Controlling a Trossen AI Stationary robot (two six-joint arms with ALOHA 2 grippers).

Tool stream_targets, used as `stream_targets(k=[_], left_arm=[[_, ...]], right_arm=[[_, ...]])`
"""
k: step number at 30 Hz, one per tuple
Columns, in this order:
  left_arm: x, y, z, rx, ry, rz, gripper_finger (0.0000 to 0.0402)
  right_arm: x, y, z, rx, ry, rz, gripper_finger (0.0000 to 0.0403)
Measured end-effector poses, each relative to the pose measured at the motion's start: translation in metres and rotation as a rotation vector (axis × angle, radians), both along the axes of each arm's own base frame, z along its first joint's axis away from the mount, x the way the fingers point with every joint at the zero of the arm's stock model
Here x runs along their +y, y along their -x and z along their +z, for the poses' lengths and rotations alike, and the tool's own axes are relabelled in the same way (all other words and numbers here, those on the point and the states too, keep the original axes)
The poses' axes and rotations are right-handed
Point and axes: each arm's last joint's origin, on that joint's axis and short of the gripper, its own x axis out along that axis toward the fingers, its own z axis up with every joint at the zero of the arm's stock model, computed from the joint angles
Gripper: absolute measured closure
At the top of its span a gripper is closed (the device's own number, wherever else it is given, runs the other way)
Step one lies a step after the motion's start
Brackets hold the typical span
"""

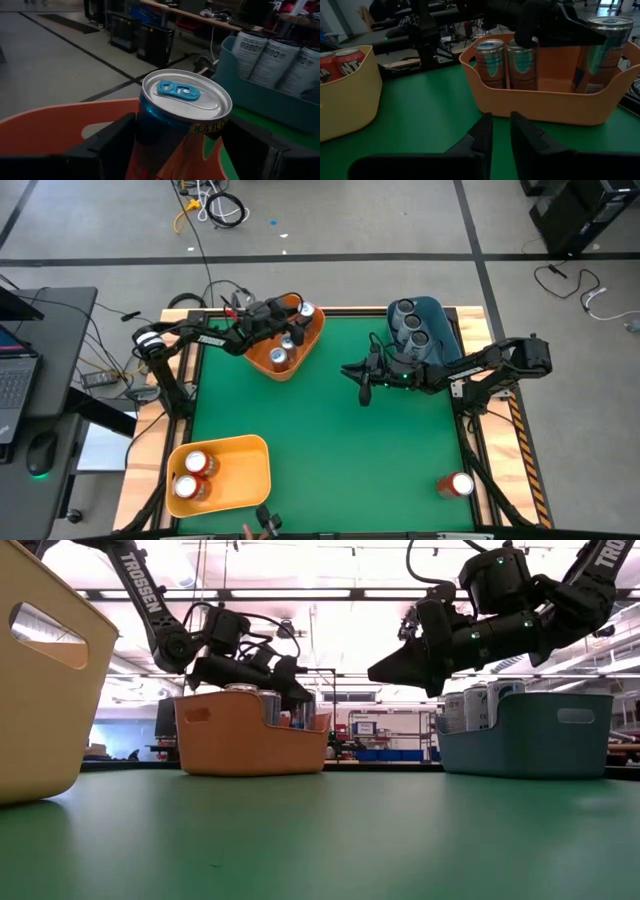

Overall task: Sort soda cans
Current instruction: Put the blue soda can into the orange bin

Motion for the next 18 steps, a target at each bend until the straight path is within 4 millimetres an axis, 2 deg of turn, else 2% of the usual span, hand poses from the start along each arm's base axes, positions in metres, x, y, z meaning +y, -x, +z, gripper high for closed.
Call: stream_targets(k=[8,18], left_arm=[[0.0001,0.0000,0.0006,0.004,-0.015,0.001,0.0088],[-0.0003,-0.0002,0.0006,0.004,-0.015,-0.013,0.0085]], right_arm=[[0.0000,0.0000,0.0000,0.000,0.000,0.000,0.0348],[0.0000,0.0000,0.0000,0.000,0.000,0.000,0.0348]])
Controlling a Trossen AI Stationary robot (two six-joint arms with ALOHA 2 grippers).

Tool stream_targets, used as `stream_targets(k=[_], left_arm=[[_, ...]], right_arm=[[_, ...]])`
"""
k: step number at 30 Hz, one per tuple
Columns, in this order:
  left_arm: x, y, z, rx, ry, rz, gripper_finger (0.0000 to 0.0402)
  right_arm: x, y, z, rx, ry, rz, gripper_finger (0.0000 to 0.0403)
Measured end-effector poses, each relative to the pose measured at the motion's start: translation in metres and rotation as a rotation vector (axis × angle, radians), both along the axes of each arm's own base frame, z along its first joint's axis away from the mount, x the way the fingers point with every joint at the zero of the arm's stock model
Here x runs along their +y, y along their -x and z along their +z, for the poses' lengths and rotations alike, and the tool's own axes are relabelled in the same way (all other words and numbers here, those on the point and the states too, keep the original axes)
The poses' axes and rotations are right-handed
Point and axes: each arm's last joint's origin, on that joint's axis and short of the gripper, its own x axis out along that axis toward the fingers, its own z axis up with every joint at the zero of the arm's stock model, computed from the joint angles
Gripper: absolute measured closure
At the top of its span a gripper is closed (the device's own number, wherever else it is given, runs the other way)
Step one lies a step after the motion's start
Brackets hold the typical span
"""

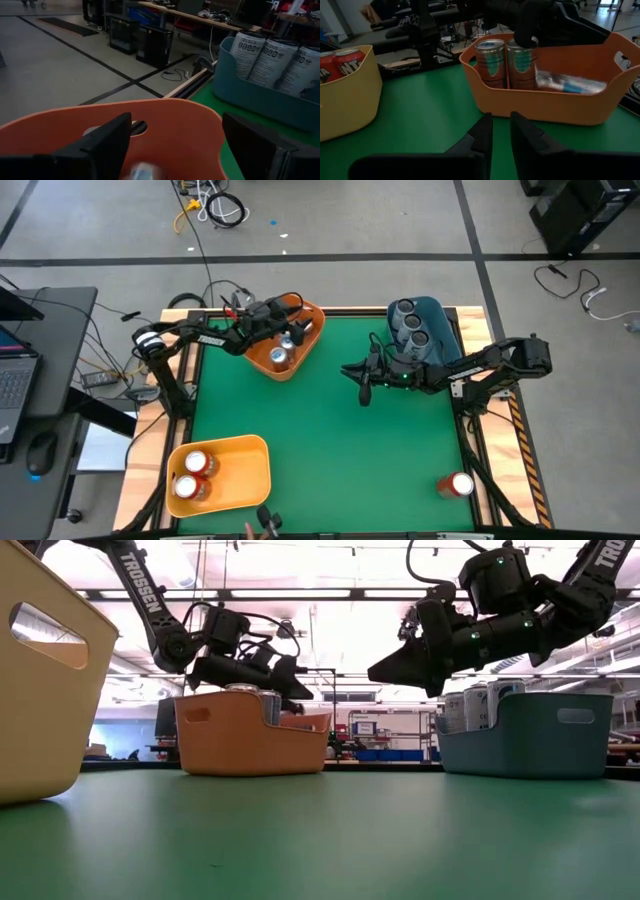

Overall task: Sort soda cans
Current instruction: Put the blue soda can into the orange bin

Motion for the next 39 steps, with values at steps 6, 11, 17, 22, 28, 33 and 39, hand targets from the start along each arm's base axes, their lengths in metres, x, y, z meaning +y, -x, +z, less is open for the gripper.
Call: stream_targets(k=[6,11,17,22,28,33,39], left_arm=[[-0.002,0.001,0.006,0.003,-0.027,-0.032,0.0096],[-0.002,0.004,0.036,0.053,-0.028,-0.081,0.0115],[-0.003,0.004,0.070,0.385,0.038,-0.164,0.0154],[-0.001,0.005,0.095,0.598,0.038,-0.133,0.0201],[0.012,0.025,0.112,0.659,0.013,0.035,0.0310],[0.031,0.047,0.106,0.675,0.105,0.100,0.0392],[0.055,0.074,0.102,0.625,0.168,0.206,0.0398]], right_arm=[[0.000,0.000,0.000,0.000,0.000,0.000,0.0348],[0.000,0.000,0.000,0.000,-0.001,0.004,0.0348],[0.000,0.000,0.000,-0.003,-0.013,0.019,0.0348],[-0.001,-0.011,0.009,0.038,-0.023,0.038,0.0348],[-0.018,-0.034,0.036,0.210,-0.015,-0.055,0.0348],[-0.063,-0.043,0.083,0.274,-0.020,-0.223,0.0348],[-0.115,-0.035,0.120,0.217,-0.071,-0.219,0.0348]])
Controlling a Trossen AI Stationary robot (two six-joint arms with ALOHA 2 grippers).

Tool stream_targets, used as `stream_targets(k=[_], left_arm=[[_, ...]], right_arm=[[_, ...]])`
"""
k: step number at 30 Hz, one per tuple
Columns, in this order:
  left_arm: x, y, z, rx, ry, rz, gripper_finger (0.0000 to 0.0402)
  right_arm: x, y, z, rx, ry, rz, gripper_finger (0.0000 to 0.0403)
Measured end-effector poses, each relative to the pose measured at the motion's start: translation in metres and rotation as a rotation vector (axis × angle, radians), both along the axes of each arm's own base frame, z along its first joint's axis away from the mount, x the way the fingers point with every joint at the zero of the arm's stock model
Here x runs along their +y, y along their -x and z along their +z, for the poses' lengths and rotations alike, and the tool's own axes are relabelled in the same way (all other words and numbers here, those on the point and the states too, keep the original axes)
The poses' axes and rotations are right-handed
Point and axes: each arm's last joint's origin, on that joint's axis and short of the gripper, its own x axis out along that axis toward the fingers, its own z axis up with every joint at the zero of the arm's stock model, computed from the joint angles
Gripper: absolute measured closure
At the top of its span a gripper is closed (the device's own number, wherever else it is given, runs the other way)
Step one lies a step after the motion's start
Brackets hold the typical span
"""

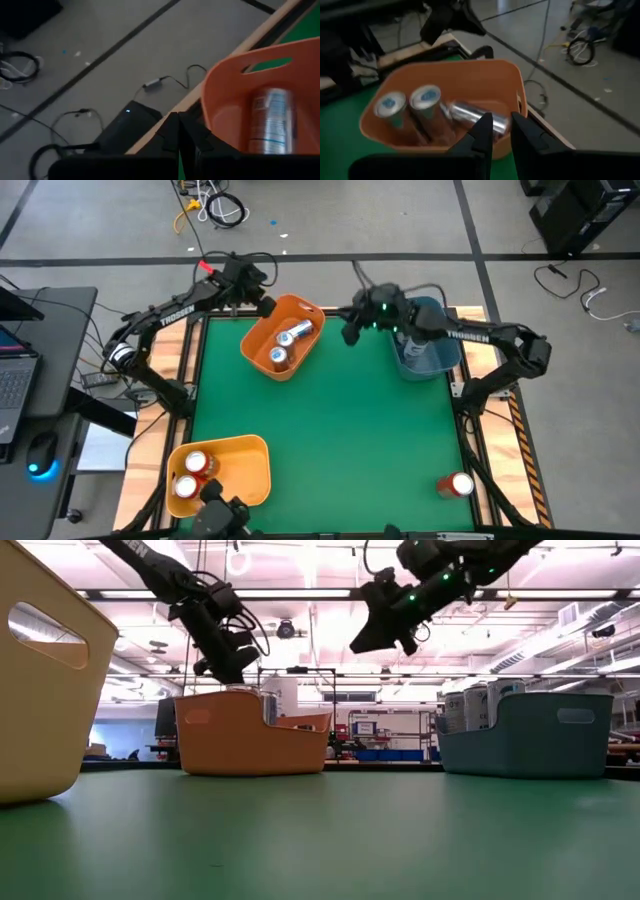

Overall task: Sort soda cans
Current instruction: Put the blue soda can into the orange bin

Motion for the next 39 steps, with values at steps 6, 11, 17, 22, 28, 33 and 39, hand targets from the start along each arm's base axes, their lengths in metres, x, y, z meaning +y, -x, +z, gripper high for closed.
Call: stream_targets(k=[6,11,17,22,28,33,39], left_arm=[[0.004,0.006,0.002,-0.021,0.005,-0.017,0.0399],[0.003,0.008,0.008,-0.034,-0.029,-0.028,0.0400],[-0.004,0.011,0.019,-0.063,-0.038,-0.068,0.0400],[-0.009,0.014,0.025,-0.078,-0.048,-0.078,0.0400],[-0.012,0.013,0.026,-0.100,-0.024,-0.121,0.0400],[-0.012,0.013,0.026,-0.104,-0.023,-0.129,0.0401],[-0.012,0.013,0.026,-0.105,-0.024,-0.129,0.0401]], right_arm=[[-0.038,-0.019,-0.017,0.062,-0.116,-0.001,0.0327],[-0.065,-0.047,-0.031,0.125,-0.163,-0.016,0.0281],[-0.091,-0.073,-0.038,0.186,-0.206,-0.033,0.0235],[-0.098,-0.087,-0.064,0.252,-0.247,-0.017,0.0229],[-0.104,-0.086,-0.075,0.273,-0.285,-0.036,0.0261],[-0.099,-0.086,-0.073,0.281,-0.293,-0.001,0.0323],[-0.088,-0.087,-0.074,0.346,-0.307,0.001,0.0395]])
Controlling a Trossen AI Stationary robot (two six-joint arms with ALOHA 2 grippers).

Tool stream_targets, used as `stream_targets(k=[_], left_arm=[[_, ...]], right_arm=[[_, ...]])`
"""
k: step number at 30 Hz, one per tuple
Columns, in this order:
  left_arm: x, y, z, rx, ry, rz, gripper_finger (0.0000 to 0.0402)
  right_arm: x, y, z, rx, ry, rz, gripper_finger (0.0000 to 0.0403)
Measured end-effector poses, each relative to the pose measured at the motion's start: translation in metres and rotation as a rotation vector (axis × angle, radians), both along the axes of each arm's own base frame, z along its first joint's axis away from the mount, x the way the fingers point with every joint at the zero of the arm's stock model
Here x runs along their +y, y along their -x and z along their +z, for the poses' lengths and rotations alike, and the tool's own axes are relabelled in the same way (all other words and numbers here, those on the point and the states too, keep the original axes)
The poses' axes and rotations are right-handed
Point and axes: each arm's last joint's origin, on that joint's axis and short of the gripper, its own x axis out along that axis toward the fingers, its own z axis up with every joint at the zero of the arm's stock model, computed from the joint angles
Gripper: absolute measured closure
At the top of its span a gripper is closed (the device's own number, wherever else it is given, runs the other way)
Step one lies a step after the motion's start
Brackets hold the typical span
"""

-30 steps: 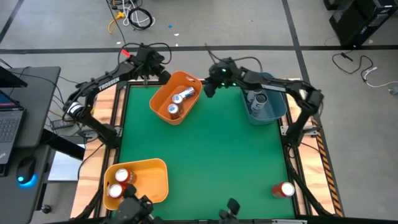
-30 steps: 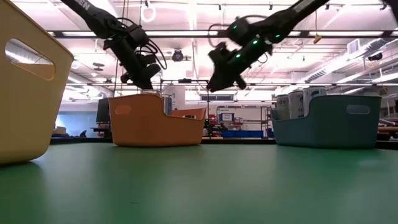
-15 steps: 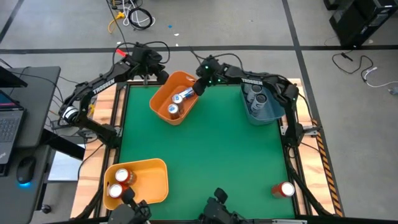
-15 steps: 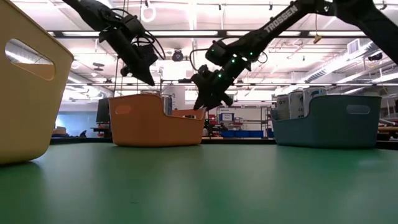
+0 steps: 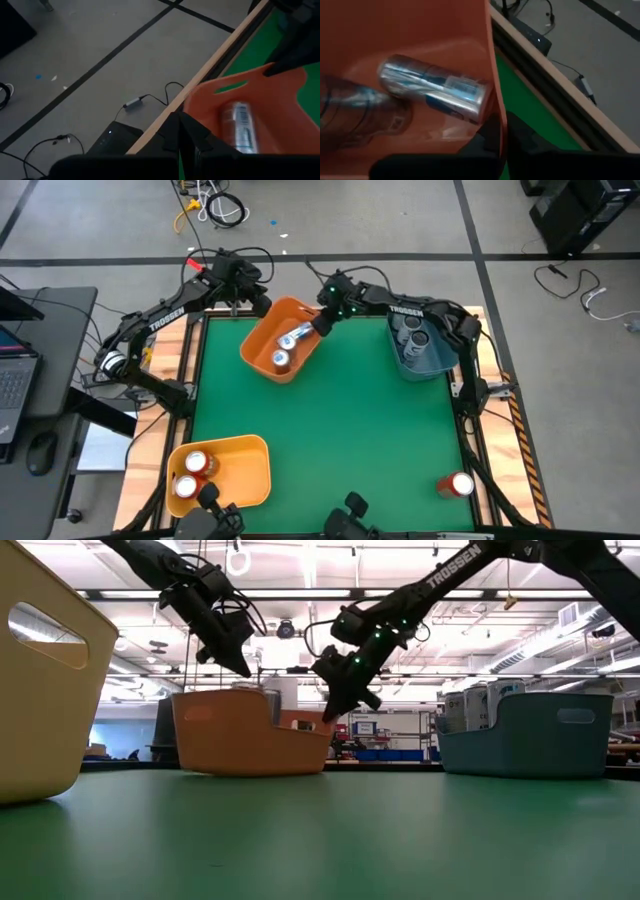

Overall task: Sort soda cans
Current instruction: Put the blue soda can into the orange bin

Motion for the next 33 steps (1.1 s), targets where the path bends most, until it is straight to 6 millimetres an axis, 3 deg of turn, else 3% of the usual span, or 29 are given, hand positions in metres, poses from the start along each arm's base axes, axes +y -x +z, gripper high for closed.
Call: stream_targets(k=[11,20,33], left_arm=[[0.000,0.000,0.000,-0.007,0.005,-0.016,0.0401],[-0.001,-0.001,0.000,-0.027,0.020,-0.049,0.0401],[-0.003,-0.001,-0.002,-0.019,0.050,-0.083,0.0401]], right_arm=[[0.030,0.015,0.009,0.163,-0.145,-0.045,0.0398],[0.038,0.020,0.017,0.190,-0.179,-0.042,0.0400],[0.057,0.041,0.014,0.418,-0.329,-0.028,0.0400]])
